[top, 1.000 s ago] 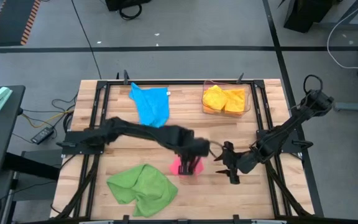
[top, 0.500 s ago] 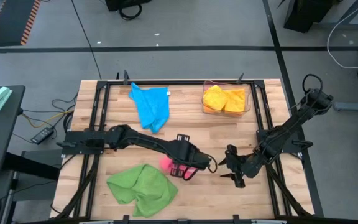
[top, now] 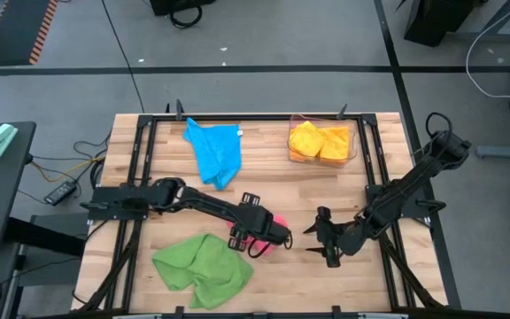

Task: Fold microfiber towels
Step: Fold the pink microfiber cloth

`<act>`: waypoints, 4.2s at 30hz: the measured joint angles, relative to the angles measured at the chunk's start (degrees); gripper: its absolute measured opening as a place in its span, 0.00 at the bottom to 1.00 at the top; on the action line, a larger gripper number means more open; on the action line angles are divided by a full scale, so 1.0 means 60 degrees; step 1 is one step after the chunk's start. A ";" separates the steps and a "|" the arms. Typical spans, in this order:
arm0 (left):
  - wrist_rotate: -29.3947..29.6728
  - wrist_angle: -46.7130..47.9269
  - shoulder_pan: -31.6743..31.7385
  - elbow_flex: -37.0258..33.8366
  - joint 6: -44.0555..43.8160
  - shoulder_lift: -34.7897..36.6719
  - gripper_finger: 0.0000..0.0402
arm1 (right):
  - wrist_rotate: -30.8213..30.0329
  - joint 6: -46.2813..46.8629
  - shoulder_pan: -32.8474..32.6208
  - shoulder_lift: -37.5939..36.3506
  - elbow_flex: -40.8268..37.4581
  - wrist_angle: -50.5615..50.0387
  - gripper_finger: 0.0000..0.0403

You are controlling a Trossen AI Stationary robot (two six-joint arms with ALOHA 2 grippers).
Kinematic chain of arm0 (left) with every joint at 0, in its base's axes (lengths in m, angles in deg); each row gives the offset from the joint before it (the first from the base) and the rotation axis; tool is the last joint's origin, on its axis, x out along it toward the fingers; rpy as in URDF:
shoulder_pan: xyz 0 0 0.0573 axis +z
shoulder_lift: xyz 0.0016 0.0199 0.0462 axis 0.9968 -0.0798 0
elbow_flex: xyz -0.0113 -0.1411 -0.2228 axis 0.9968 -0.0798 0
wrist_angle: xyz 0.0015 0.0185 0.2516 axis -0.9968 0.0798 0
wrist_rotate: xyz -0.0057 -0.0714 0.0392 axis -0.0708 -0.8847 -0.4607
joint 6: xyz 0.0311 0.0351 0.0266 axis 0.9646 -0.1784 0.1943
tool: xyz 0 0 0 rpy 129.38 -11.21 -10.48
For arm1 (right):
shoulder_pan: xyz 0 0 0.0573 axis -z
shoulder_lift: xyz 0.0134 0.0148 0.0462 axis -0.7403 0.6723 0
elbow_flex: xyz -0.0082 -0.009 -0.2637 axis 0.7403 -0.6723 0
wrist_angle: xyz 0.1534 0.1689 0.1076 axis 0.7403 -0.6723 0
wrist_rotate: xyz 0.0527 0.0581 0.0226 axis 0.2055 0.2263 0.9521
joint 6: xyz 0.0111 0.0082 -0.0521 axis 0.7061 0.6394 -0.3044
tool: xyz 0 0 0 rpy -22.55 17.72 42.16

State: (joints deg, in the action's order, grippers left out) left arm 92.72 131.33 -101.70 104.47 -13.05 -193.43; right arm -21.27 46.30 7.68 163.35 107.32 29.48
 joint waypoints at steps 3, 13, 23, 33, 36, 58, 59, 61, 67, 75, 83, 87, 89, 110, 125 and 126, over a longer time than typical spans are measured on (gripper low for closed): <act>0.0050 -0.1183 -0.0010 -0.1213 0.0146 0.0614 0.50 | 0.0009 0.0013 0.0004 0.0297 0.0000 0.0100 0.64; -0.0017 -0.5741 -0.0227 -0.5728 -0.0038 0.3832 0.30 | -0.0060 -0.0335 0.0069 0.0524 -0.0007 0.0639 0.64; -0.0026 -0.8263 -0.0276 -0.8524 -0.0568 0.5405 0.21 | 0.0148 -0.1763 0.0694 0.1048 0.0004 0.2392 0.64; -0.0026 -0.9743 -0.0280 -1.0300 -0.0714 0.6805 0.18 | 0.0802 -0.2399 0.1054 0.2676 0.0406 0.3622 0.64; -0.0024 -0.9871 -0.0280 -1.0652 -0.0906 0.7282 0.19 | 0.0814 -0.2896 0.1088 0.3370 0.1046 0.3666 0.64; -0.0011 -1.0220 -0.0707 -1.1264 -0.1675 0.8974 0.15 | 0.2913 -0.3973 0.2326 0.5782 0.3115 0.3140 0.56; -0.0028 -1.0148 -0.0707 -1.1268 -0.1682 0.8974 0.14 | 0.2954 -0.3992 0.2376 0.5866 0.3141 0.3187 0.54; -0.0018 -1.0194 -0.0703 -1.1290 -0.1693 0.8992 0.14 | 0.2987 -0.3971 0.2401 0.5960 0.3118 0.3090 0.50; -0.0025 -1.0397 -0.0703 -1.1283 -0.1658 0.8985 0.15 | 0.3270 -0.3908 0.2582 0.6075 0.3158 0.3030 0.39; -0.0028 -1.0434 -0.0703 -1.1283 -0.1639 0.8985 0.14 | 0.3858 -0.3438 0.2802 0.6003 0.3177 0.2545 0.07; -0.0347 -1.0845 -0.0802 -1.1283 -0.1555 0.8981 0.12 | 0.4196 -0.3179 0.2790 0.4003 0.3090 0.0699 0.02; -0.0378 -1.1003 -0.0889 -1.1283 -0.1468 0.8981 0.13 | 0.3392 -0.2721 0.2923 0.2722 0.3095 -0.0610 0.02; -0.0372 -1.0992 -0.0885 -1.1283 -0.1317 0.8981 0.13 | 0.2997 -0.2353 0.3057 0.2140 0.3103 -0.1111 0.02; -0.0345 -1.1076 -0.0736 -1.1283 -0.1063 0.8959 0.08 | 0.0828 0.1131 0.5693 0.1649 0.1616 -0.4605 0.02; -0.0349 -1.1695 -0.0736 -1.1272 0.0094 0.8746 0.07 | 0.2016 0.0309 0.6363 0.1471 0.1654 -0.5108 0.47; -0.0348 -1.1722 -0.0736 -1.1272 0.0143 0.8665 0.07 | 0.2024 0.0166 0.6319 0.1365 0.1727 -0.5155 0.48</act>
State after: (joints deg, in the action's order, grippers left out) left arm 90.63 61.00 -106.11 36.84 -12.19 -141.44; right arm -9.13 47.30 45.59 171.54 117.68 -1.44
